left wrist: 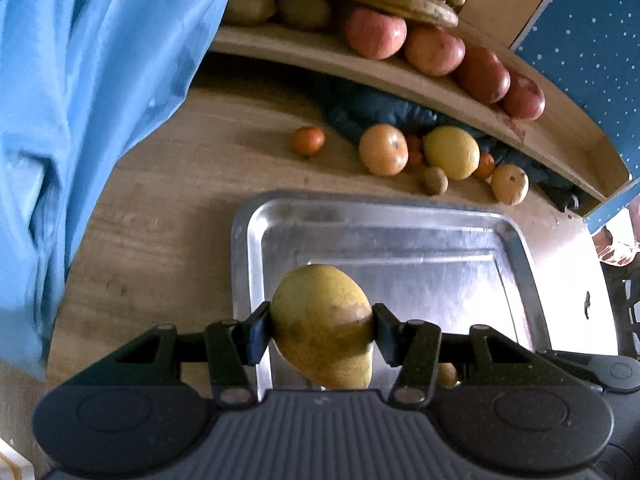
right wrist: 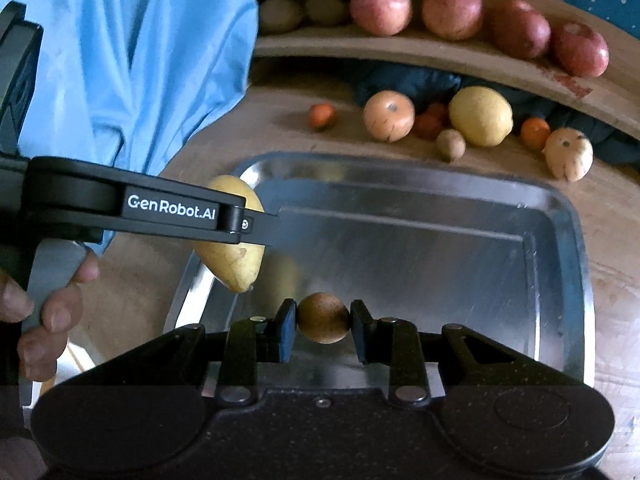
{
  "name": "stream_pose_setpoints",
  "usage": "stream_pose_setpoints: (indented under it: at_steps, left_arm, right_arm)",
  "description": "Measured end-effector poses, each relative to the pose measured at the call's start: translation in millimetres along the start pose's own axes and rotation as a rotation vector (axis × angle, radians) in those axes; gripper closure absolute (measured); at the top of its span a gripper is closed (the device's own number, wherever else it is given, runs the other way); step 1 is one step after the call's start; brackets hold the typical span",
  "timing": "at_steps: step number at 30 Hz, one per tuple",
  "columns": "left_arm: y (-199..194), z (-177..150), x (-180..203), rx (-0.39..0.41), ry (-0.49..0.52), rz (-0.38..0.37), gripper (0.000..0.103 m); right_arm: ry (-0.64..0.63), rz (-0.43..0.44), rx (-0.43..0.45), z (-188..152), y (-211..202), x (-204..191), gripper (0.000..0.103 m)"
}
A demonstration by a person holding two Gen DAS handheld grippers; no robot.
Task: Organize fruits
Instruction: 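Carry the pear in the left tool over the tray while the right tool carries the kiwi, then open the right tool to drop the kiwi while the left tool releases the pear onto the tray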
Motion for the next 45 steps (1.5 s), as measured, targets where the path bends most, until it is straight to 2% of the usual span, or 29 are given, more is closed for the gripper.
stream_pose_setpoints:
  at_steps: [13,27,35,41,45]
  left_arm:
    - [-5,-31,0,-0.037,-0.013,0.030,0.046]
    - [-3,-40,5,-0.057,-0.009,0.048,0.046]
    - [-5,-40,3,-0.044,-0.019,0.051,0.046]
    - [-12,-39,5,-0.030,-0.023,0.051,0.035]
    - [-20,-39,9,-0.013,-0.007,0.066,0.022]
  right_arm:
    - [-0.104,0.037,-0.033,-24,0,-14,0.072]
    - [-0.126,0.033,-0.038,-25,3,-14,0.072]
    - [-0.125,0.033,-0.034,-27,2,-14,0.070]
    - [-0.116,0.030,-0.020,-27,-3,-12,0.058]
    - [-0.120,0.026,-0.005,-28,-11,-9,0.046]
Point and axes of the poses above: each gripper's, at about its wrist camera, not at the fingertips, and y roughly the way its jaws point, x to its right, z to its top, the point moved 10 cm from there along y, roughly the way its jaws point, and after that the axes turned 2 degrees about -z, right-handed, at the moved point
